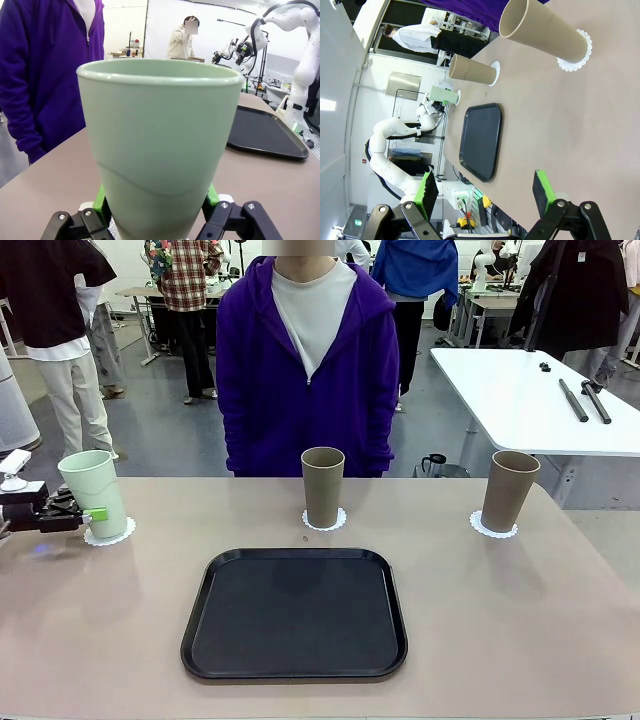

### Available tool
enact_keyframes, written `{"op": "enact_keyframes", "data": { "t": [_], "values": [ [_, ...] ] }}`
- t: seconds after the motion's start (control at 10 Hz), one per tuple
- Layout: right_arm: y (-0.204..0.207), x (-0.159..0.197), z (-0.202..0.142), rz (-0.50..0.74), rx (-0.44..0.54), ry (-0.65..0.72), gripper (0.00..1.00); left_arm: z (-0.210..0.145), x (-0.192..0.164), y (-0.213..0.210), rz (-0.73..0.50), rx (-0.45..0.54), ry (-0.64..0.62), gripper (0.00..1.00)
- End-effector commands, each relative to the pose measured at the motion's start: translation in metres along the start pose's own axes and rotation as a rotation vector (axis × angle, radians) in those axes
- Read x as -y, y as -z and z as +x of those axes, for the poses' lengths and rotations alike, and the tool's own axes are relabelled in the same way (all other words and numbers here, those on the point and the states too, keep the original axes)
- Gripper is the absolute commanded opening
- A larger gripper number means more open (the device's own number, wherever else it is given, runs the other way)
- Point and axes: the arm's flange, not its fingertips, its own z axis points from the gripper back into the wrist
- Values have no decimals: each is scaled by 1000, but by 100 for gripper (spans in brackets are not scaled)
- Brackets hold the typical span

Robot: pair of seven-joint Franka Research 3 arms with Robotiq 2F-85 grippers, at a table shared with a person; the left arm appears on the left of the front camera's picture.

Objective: Place coasters on the table and set cups on them.
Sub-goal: Take one Reusable plastic cup from the Flat Tray and place it on a coaster set by the human.

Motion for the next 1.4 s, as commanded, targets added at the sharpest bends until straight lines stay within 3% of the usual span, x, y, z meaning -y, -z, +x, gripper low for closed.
{"op": "enact_keyframes", "data": {
  "t": [0.0, 1.0, 1.1, 1.3],
  "values": [
    [-1, -1, 0, 3, 3, -3, 100, 1, 1, -2, -20, -16, 30, 85],
    [-1, -1, 0, 3, 3, -3, 100, -10, -6, -2, -37, -33, 31, 85],
    [-1, -1, 0, 3, 3, -3, 100, -9, -7, -3, -39, -38, 25, 100],
    [-1, -1, 0, 3, 3, -3, 100, -8, -7, -5, -40, -43, 20, 100]
  ]
}}
